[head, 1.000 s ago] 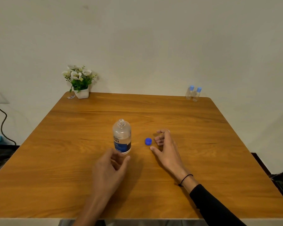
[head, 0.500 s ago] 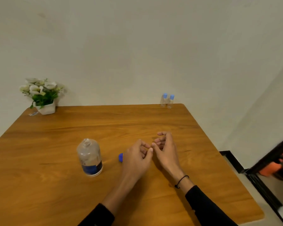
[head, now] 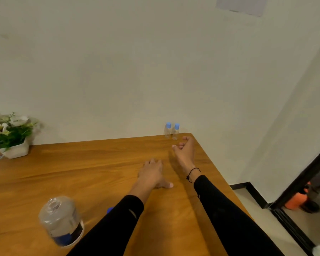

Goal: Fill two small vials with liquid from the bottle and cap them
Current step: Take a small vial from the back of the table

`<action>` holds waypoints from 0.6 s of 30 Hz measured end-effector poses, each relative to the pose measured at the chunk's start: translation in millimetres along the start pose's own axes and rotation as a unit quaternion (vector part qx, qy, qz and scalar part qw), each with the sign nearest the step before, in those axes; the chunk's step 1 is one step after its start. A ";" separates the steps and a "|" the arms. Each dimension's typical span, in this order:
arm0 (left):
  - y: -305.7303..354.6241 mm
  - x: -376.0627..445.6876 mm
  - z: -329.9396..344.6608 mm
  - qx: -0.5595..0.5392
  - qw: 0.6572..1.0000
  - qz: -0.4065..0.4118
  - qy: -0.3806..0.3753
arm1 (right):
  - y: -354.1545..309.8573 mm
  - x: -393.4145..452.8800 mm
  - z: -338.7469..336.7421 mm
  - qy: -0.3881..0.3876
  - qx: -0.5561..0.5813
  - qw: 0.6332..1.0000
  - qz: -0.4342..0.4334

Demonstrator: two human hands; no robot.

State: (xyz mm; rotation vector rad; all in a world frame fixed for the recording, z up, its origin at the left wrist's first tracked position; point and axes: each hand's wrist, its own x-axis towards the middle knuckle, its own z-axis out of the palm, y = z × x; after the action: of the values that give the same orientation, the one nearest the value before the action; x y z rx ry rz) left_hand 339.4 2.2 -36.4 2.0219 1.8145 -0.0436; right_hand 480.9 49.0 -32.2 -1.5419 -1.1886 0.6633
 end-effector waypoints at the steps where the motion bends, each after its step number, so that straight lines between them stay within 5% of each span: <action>1: 0.8 3.2 0.2 0.006 1.000 -0.003 -0.008 | -2.3 11.7 -0.2 0.000 -0.004 1.000 0.004; 18: -6.8 9.7 1.3 -0.006 1.000 -0.004 0.011 | -2.8 88.1 17.5 -0.052 -0.086 0.995 0.015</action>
State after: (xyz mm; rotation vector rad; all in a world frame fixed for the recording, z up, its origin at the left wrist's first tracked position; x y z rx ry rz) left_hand 334.6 11.4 -42.4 2.0141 1.8326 -0.0112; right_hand 496.3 136.9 -21.3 -1.6888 -1.3311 0.6831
